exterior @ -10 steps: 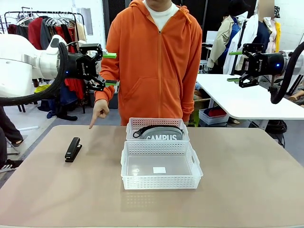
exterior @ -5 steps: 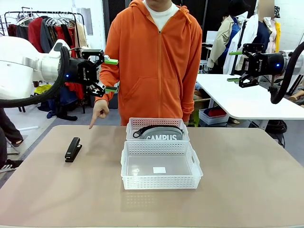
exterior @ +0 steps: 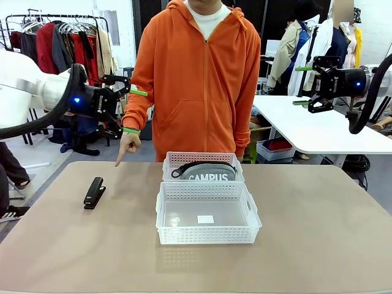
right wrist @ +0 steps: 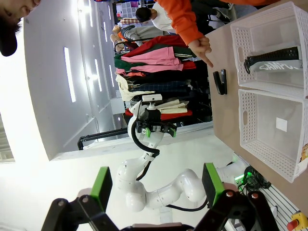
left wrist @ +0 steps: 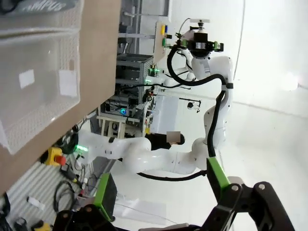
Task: Distribute items into two baskets.
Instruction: Pick up the Stapler that the person points to.
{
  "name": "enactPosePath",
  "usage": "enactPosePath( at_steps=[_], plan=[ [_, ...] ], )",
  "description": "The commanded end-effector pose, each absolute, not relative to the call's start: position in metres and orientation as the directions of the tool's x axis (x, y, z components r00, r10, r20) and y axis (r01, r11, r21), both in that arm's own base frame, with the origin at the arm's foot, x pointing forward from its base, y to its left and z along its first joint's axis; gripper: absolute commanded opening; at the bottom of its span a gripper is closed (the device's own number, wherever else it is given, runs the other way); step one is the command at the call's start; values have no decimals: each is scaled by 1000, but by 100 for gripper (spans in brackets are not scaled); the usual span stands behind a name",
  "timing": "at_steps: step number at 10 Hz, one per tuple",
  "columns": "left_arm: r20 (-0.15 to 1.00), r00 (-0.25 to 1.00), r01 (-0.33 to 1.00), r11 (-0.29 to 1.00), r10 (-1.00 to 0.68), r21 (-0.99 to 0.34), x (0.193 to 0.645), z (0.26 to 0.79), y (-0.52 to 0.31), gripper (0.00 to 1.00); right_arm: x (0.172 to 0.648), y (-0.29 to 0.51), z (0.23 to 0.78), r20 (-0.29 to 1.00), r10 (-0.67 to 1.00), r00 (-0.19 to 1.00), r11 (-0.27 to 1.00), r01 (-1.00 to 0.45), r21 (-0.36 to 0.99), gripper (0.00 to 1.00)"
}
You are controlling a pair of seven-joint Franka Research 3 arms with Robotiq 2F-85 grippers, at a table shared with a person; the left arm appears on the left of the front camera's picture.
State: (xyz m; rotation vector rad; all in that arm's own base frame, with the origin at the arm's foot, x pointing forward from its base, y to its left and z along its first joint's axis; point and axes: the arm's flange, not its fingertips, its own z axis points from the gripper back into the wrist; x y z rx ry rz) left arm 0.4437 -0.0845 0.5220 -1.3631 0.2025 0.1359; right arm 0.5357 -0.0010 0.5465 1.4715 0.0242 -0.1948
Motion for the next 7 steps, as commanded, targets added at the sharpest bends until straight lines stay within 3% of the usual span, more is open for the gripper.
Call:
enactPosePath(
  at_steps=[1, 2, 3, 5, 7],
  plan=[
    [-305, 952, -295, 231, -9, -927, 417, 535, -74, 100, 536, -1, 549, -127, -114, 985, 87, 137, 987, 100],
    [-358, 934, -349, 247, 9, -904, 409, 542, -66, 100, 536, -1, 549, -127, -114, 985, 87, 137, 987, 100],
    [-482, 867, -496, 313, 126, -810, 394, 554, -52, 100, 536, -1, 549, -127, -114, 985, 87, 137, 987, 100],
    [-426, 889, -457, 310, 168, -834, 399, 557, -51, 100, 536, -1, 549, -127, -114, 985, 87, 137, 987, 100],
    [-416, 905, -425, 283, 93, -860, 408, 542, -59, 100, 536, -1, 549, -127, -114, 985, 87, 137, 987, 100]
  ],
)
